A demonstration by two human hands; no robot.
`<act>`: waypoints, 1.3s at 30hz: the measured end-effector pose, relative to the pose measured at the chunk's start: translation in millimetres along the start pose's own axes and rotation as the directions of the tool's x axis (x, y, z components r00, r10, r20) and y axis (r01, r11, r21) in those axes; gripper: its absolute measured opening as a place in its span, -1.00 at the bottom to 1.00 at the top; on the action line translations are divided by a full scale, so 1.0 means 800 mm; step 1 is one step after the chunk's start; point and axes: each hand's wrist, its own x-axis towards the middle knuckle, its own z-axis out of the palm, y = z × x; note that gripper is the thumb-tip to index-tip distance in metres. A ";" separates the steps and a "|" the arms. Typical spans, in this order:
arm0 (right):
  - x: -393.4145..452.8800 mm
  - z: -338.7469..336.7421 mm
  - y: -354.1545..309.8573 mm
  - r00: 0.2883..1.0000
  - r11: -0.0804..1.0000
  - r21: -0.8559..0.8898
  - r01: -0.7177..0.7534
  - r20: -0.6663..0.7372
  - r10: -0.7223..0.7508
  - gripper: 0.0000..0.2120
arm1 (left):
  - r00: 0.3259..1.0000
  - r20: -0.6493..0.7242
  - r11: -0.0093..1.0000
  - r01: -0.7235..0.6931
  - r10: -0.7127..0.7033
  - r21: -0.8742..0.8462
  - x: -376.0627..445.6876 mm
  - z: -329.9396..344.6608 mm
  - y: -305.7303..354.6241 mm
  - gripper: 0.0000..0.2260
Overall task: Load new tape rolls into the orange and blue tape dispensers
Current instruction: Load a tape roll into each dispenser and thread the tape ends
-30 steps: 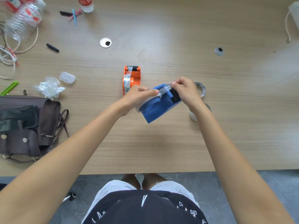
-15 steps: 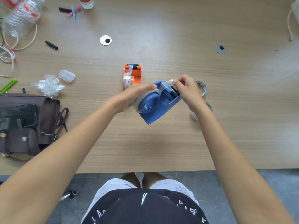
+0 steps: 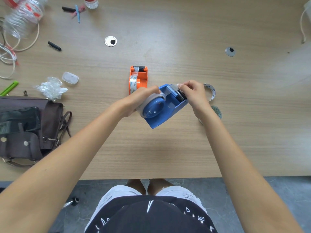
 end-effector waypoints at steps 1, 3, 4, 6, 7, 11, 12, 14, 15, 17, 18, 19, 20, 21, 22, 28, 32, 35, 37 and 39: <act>0.000 0.000 0.000 1.000 1.000 -0.010 0.002 -0.008 -0.002 -0.80 | 1.000 0.004 1.000 -0.001 0.001 -0.005 0.000 0.000 0.000 -0.79; -0.001 0.001 0.000 1.000 1.000 -0.027 0.003 -0.028 -0.004 -0.78 | 1.000 0.009 1.000 -0.001 0.001 -0.017 -0.001 0.000 0.000 -0.80; -0.001 0.001 0.001 0.999 1.000 -0.025 -0.001 -0.041 0.000 -0.78 | 1.000 0.012 1.000 0.000 0.001 -0.026 -0.001 0.000 0.000 -0.80; 0.000 0.001 0.002 0.997 1.000 -0.012 -0.012 -0.073 0.011 -0.77 | 1.000 0.028 0.999 0.000 0.001 -0.048 -0.002 -0.002 -0.001 -0.80; 0.000 0.001 0.003 0.996 1.000 -0.007 -0.020 -0.088 0.019 -0.77 | 0.999 0.040 0.999 0.001 0.001 -0.052 -0.002 -0.003 -0.002 -0.80; 0.003 -0.001 0.004 0.989 0.999 0.009 -0.053 -0.135 0.054 -0.79 | 0.997 0.083 0.996 0.015 -0.008 -0.090 0.001 -0.007 -0.006 -0.79; 0.003 -0.001 0.005 0.988 0.998 0.000 -0.057 -0.144 0.056 -0.79 | 0.995 0.099 0.996 0.024 -0.015 -0.090 0.002 -0.009 -0.008 -0.79; 0.002 -0.002 0.005 0.985 0.998 -0.004 -0.061 -0.162 0.060 -0.79 | 0.992 0.121 0.995 0.048 -0.038 -0.083 0.002 -0.012 -0.010 -0.79; 0.001 -0.002 0.005 0.983 0.998 0.003 -0.065 -0.169 0.065 -0.79 | 0.991 0.124 0.995 0.061 -0.050 -0.082 0.002 -0.014 -0.010 -0.79; -0.002 -0.003 0.004 0.982 0.997 0.031 -0.076 -0.173 0.080 -0.80 | 0.989 0.124 0.993 0.085 -0.074 -0.087 0.002 -0.017 -0.011 -0.77; -0.003 -0.003 0.003 0.981 0.995 0.053 -0.082 -0.171 0.090 -0.81 | 0.989 0.126 0.992 0.094 -0.082 -0.088 0.002 -0.019 -0.011 -0.75; -0.004 -0.003 0.003 0.981 0.993 0.075 -0.088 -0.168 0.100 -0.82 | 0.988 0.130 0.991 0.098 -0.086 -0.087 0.003 -0.020 -0.011 -0.73; -0.005 -0.003 0.004 0.980 0.991 0.094 -0.096 -0.163 0.110 -0.84 | 0.987 0.134 0.992 0.099 -0.087 -0.084 0.003 -0.021 -0.011 -0.72; -0.006 -0.003 0.004 0.980 0.989 0.108 -0.102 -0.158 0.119 -0.85 | 0.987 0.137 0.992 0.097 -0.085 -0.082 0.004 -0.022 -0.011 -0.72; -0.007 -0.003 0.003 0.980 0.987 0.116 -0.109 -0.154 0.127 -0.85 | 0.987 0.140 0.993 0.091 -0.080 -0.079 0.004 -0.021 -0.010 -0.74; -0.011 -0.005 -0.004 0.980 0.982 0.154 -0.113 -0.146 0.136 -0.83 | 0.979 0.188 0.997 0.077 -0.076 0.005 0.002 -0.018 -0.011 -0.77; -0.012 -0.009 -0.005 0.983 0.972 0.201 -0.124 -0.108 0.148 -0.87 | 0.978 0.183 0.995 0.100 -0.096 -0.013 0.002 -0.025 -0.012 -0.80; -0.014 -0.009 -0.006 0.984 0.963 0.232 -0.137 -0.083 0.160 -0.88 | 0.982 0.158 0.995 0.101 -0.099 -0.004 0.002 -0.025 -0.011 -0.78; -0.016 -0.010 -0.009 0.982 0.958 0.248 -0.143 -0.087 0.169 -0.87 | 0.989 0.129 0.997 0.074 -0.075 0.009 0.004 -0.021 -0.013 -0.75; -0.018 -0.013 -0.014 0.979 0.949 0.282 -0.142 -0.102 0.177 -0.88 | 0.995 0.095 0.999 0.032 -0.034 0.020 0.006 -0.014 -0.018 -0.72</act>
